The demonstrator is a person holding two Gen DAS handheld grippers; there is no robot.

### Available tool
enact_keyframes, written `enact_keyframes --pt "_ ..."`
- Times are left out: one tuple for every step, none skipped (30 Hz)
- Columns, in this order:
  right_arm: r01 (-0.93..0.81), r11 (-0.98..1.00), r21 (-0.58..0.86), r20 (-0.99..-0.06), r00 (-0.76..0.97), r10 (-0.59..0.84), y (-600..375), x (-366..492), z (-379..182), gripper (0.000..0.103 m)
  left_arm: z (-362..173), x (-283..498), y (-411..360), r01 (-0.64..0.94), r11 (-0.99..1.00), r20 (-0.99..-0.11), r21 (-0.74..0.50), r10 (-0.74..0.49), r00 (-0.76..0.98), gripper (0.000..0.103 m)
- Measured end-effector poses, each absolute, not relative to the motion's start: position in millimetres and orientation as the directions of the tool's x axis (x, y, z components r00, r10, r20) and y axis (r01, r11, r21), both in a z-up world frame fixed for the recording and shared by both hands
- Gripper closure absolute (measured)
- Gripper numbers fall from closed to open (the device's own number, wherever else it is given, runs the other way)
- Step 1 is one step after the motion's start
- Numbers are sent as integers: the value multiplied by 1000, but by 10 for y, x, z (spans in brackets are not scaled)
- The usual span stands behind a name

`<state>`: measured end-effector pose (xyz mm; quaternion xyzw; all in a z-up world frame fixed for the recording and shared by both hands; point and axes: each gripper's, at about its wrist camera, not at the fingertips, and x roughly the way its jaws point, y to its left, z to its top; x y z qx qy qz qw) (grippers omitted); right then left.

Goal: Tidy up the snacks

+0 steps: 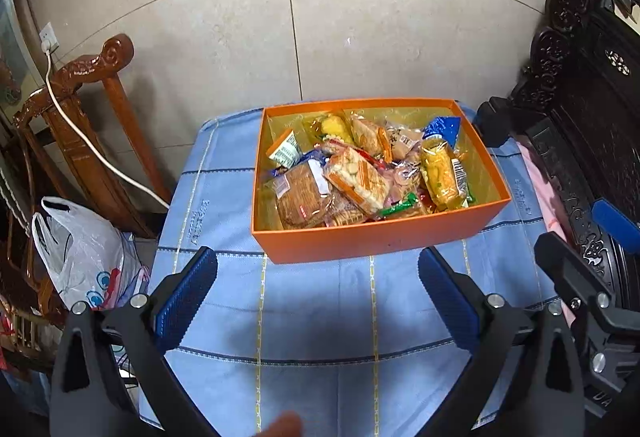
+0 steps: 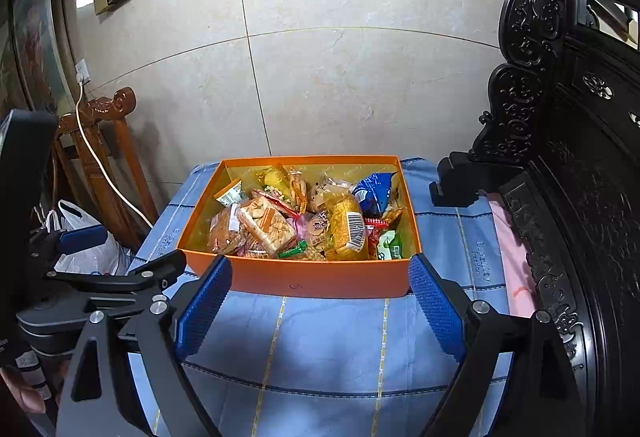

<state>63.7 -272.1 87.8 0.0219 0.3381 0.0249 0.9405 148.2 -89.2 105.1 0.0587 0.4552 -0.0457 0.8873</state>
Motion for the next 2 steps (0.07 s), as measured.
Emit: enact_keyframes --pt "-31 998 57 -635 770 60 -2713 630 877 12 1047 1471 -888 134 989 -812 63 -27 583 4" --pt "-31 998 57 -636 769 60 -2711 626 874 12 1046 1464 -886 132 989 -812 66 -24 584 4"
